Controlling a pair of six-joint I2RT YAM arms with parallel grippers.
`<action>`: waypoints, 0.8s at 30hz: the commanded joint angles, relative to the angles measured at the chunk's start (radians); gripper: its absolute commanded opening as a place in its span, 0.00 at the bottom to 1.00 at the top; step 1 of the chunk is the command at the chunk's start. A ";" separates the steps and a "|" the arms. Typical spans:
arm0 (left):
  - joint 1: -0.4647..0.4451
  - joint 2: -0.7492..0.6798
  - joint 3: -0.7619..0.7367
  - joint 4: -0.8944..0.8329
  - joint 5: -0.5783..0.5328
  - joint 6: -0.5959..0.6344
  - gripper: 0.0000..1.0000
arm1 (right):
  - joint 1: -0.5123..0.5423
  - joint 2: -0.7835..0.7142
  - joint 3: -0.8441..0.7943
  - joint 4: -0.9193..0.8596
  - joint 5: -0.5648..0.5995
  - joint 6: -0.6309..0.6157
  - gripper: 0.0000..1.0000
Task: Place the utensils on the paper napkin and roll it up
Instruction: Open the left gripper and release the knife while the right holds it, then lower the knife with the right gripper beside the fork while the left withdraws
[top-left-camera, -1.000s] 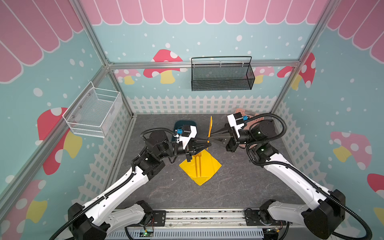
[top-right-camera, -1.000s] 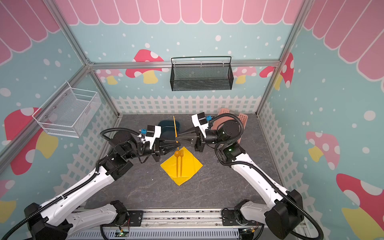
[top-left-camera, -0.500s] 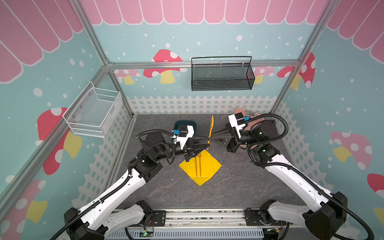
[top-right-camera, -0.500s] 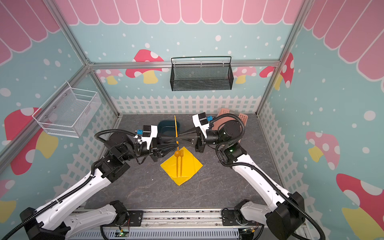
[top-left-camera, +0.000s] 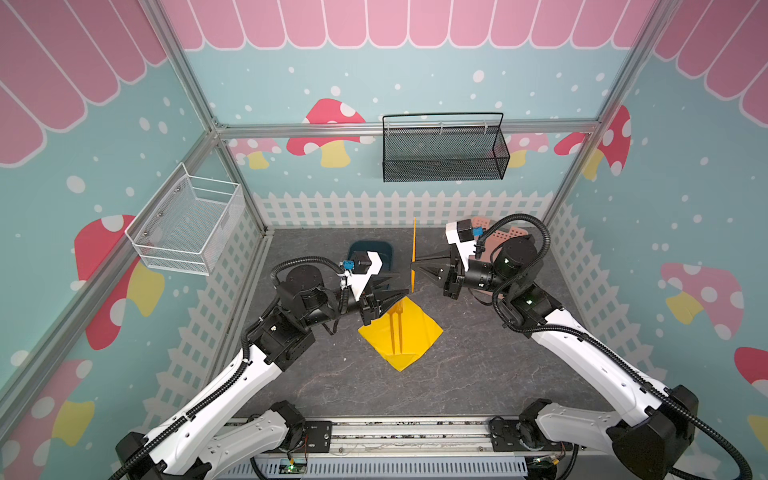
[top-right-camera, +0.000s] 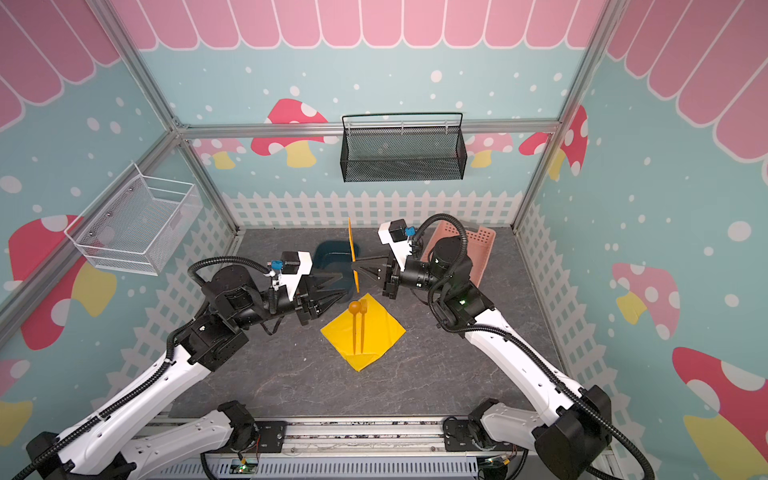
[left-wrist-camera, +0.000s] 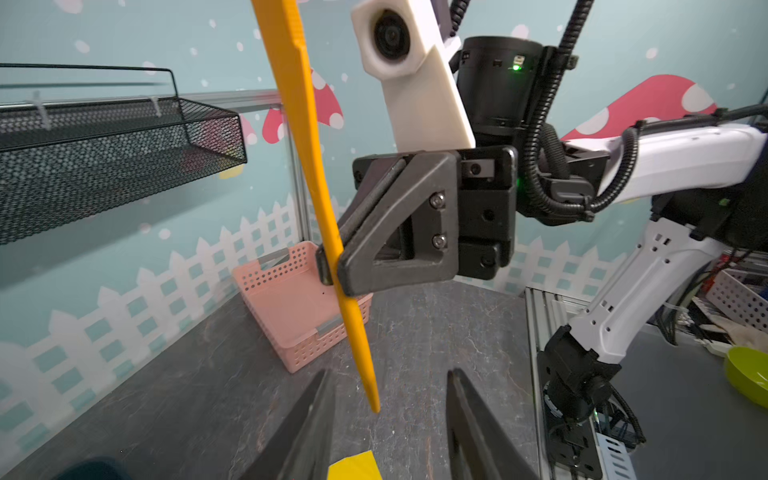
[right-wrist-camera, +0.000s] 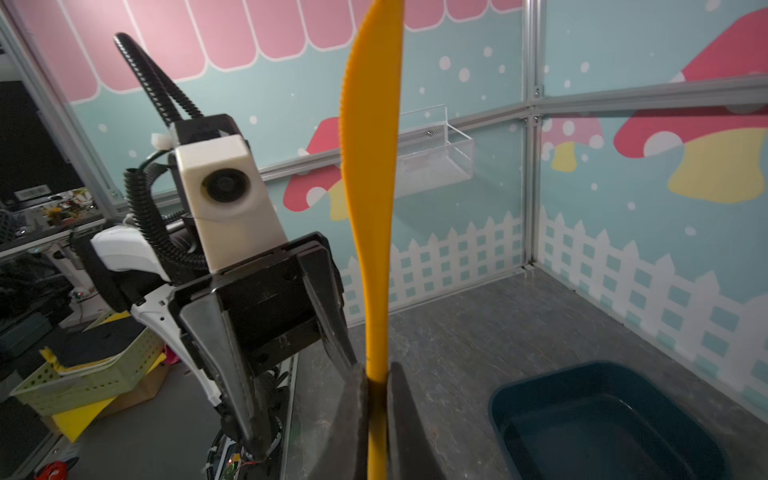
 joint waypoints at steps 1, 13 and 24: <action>0.050 -0.017 0.002 -0.097 -0.067 0.008 0.46 | 0.030 0.033 0.034 -0.160 0.209 -0.027 0.00; 0.244 -0.019 -0.038 -0.218 -0.129 -0.046 0.47 | 0.121 0.208 0.001 -0.440 0.572 0.268 0.00; 0.276 0.007 -0.104 -0.193 -0.151 -0.095 0.47 | 0.130 0.382 -0.002 -0.589 0.555 0.448 0.00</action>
